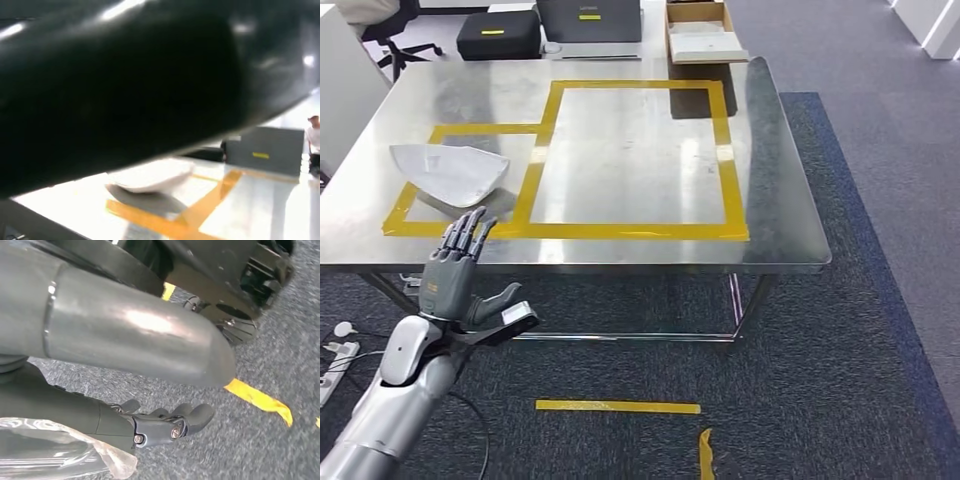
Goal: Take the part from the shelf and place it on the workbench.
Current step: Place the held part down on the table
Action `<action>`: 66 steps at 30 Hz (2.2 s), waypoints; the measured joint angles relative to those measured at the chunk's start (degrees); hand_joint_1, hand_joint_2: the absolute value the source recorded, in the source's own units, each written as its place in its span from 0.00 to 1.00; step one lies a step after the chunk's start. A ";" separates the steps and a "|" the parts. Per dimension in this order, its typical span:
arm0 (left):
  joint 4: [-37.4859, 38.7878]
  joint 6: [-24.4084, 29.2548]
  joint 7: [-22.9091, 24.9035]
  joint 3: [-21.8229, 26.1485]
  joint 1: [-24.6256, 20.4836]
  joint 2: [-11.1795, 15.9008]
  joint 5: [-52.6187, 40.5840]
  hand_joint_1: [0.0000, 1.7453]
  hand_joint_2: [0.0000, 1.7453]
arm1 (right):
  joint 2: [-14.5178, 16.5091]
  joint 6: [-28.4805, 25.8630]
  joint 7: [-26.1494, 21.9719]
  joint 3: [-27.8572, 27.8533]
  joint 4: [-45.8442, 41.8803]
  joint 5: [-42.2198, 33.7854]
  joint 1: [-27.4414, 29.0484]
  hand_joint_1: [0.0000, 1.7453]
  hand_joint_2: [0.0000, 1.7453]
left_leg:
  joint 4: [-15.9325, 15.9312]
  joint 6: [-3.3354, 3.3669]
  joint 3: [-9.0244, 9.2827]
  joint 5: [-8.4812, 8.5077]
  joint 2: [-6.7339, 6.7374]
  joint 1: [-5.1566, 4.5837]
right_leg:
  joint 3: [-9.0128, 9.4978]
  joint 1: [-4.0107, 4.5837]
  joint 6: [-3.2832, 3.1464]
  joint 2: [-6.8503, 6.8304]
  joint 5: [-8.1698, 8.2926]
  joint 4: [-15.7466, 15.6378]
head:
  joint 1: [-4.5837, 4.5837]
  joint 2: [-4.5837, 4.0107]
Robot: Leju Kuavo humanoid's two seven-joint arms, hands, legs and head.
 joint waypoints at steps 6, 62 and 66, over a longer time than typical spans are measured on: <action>-8.84 -1.85 0.22 1.75 8.94 -0.19 2.76 0.00 0.00 | 0.02 -1.16 -0.94 -0.91 0.38 -1.62 1.30 0.00 0.00 | -1.72 1.24 -3.16 4.05 0.43 -0.16 | -2.89 -0.27 1.25 -0.10 -9.17 8.28 | 0.33 0.00; 53.73 -14.55 -0.66 41.75 15.75 -17.41 11.14 0.00 0.00 | 0.28 -1.14 2.46 -2.94 1.22 4.58 2.97 0.00 0.00 | -0.06 -1.30 -3.49 3.80 2.64 0.95 | 11.82 0.14 0.65 -6.94 -7.14 -3.85 | 0.08 0.00; 53.93 -14.46 -0.66 41.59 15.66 -17.22 10.85 0.00 0.00 | 0.28 -1.12 2.18 -2.93 1.22 4.68 2.88 0.00 0.00 | -0.62 0.40 -4.34 4.55 0.52 1.02 | 8.53 -0.27 1.49 -2.34 -11.49 2.58 | 0.49 0.00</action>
